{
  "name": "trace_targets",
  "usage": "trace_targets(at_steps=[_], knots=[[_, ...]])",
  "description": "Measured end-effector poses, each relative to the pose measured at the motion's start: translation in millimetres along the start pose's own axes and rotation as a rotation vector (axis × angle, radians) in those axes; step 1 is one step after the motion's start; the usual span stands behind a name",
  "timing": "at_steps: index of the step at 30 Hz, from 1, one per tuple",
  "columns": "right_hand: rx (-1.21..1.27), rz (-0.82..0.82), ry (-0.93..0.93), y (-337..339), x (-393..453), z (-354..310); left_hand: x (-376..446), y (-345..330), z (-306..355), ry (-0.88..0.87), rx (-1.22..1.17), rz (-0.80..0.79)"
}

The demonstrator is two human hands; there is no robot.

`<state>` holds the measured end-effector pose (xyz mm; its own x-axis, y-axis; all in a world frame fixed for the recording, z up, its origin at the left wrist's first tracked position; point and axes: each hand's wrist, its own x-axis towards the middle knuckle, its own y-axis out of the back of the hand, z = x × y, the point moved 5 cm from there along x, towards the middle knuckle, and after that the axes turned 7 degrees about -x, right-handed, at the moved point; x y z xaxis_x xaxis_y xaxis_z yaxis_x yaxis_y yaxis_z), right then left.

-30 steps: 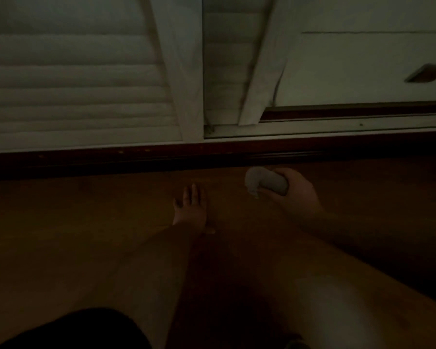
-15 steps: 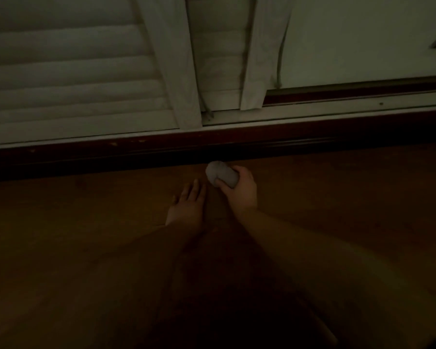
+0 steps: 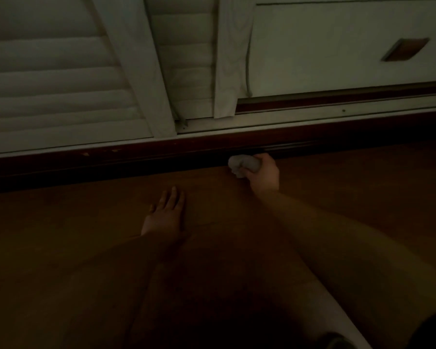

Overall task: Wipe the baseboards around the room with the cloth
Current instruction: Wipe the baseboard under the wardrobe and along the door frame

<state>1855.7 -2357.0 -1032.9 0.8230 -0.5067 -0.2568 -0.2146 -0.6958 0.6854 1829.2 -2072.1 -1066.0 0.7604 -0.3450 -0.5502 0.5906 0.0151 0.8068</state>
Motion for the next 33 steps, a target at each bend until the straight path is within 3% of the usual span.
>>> trace_targets(at_steps=[3,8,14,25,33], knots=[[-0.096,0.061,-0.007,37.1,15.0,16.9,0.5,0.8,1.3,0.011,0.000,-0.004],[-0.110,0.257,-0.178,94.2,28.8,48.3,1.3,3.1,2.5,0.012,0.002,-0.022],[-0.023,0.308,-0.253,67.3,-1.1,43.1,1.7,0.3,-1.9,0.009,-0.024,-0.023],[0.131,-0.080,0.178,-98.5,-69.9,-75.0,-6.1,1.4,-33.9,-0.087,-0.079,0.085],[0.179,-0.072,0.086,-75.3,-45.0,-65.7,-9.2,1.5,-29.7,-0.127,0.231,0.092]])
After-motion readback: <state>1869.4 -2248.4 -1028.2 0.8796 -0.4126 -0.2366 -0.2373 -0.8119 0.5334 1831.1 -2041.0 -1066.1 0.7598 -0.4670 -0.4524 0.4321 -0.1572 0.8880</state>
